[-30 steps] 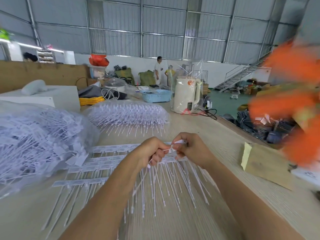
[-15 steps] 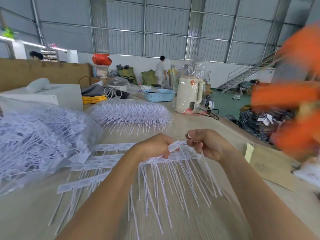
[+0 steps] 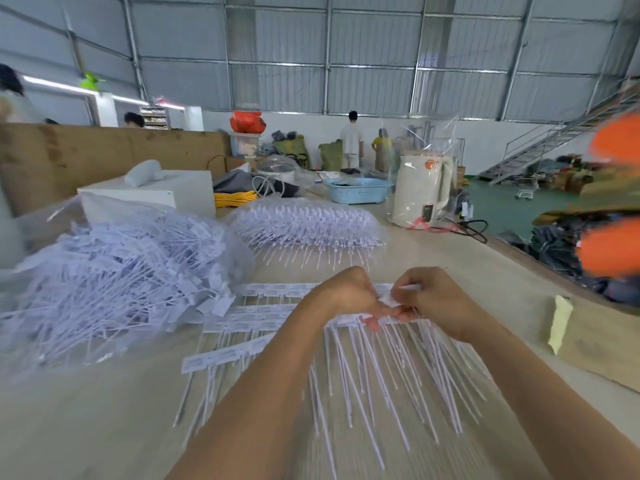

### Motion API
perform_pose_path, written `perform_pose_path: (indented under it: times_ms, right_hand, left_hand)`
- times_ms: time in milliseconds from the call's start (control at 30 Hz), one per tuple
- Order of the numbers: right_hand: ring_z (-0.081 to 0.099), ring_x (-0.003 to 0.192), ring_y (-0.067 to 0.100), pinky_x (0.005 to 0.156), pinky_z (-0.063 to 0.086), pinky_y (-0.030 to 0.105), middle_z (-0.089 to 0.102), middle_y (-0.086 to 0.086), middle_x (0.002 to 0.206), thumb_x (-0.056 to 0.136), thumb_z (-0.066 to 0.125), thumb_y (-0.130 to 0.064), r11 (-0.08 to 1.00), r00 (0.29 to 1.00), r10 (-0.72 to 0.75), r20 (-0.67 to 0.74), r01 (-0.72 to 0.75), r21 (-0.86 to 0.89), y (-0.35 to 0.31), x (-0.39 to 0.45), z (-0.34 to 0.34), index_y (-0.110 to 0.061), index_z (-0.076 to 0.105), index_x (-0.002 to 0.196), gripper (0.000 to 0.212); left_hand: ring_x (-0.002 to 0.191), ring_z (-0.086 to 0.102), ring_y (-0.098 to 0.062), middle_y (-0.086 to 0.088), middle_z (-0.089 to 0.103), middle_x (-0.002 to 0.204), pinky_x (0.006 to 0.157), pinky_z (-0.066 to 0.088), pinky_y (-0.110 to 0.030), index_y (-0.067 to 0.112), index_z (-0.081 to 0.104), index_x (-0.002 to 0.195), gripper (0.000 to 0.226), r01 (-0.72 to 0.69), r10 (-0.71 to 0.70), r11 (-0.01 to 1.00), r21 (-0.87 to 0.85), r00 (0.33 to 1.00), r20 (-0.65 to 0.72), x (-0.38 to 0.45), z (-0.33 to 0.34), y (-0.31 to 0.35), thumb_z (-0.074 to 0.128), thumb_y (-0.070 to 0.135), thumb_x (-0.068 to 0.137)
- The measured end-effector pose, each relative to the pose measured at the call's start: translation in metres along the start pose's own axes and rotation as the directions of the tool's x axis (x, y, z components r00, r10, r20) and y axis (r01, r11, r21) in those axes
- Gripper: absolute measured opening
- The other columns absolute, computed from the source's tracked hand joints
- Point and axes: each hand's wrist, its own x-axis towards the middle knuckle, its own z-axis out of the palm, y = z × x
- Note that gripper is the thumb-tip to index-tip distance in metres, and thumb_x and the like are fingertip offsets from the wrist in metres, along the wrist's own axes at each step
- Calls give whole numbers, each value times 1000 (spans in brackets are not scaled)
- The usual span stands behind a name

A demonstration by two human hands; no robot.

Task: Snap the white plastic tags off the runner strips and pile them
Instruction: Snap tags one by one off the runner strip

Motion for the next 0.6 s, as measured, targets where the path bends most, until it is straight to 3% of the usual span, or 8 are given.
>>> perform_pose_path:
  times_ms: [67,167,267,433,600]
  right_hand:
    - [62,52,21,54,57,27,59,20,73,86,59,8,1000,1000,-23,17,22,21,0,0,3,6,59,83,4]
    - [61,54,23,56,58,27,61,17,76,86,59,8,998,999,-49,6,49,49,1,1,3,6,61,97,11]
    - [62,54,20,60,58,25,62,18,73,87,60,7,999,999,-37,23,36,41,4,2,0,7,61,101,14]
    - [61,58,24,61,58,26,62,18,65,88,60,4,999,997,-49,52,50,-20,4,1,-4,3,62,82,6]
    - [59,51,17,54,52,25,61,11,61,86,55,9,959,985,-174,-20,165,-230,10,6,-8,-3,59,75,17]
  left_hand:
    - [64,57,-20,-11,61,66,68,49,-30,1,66,76,27,19,-18,1000,18,999,-39,2,-4,1,70,27,83]
    - [44,45,-13,-2,50,53,46,36,-21,9,55,65,37,65,-57,989,130,996,-65,2,-6,1,66,39,85]
    - [41,56,-8,-3,58,54,43,45,-18,6,58,66,32,61,-62,996,-70,998,-9,2,-4,-2,62,27,90]
    - [36,45,-4,8,51,43,42,36,-17,10,52,62,35,-11,11,1000,-16,1000,-22,4,-4,0,55,24,94]
    - [34,28,-7,5,42,45,38,25,-16,12,51,68,29,91,-69,966,-241,993,97,-1,-9,5,52,21,95]
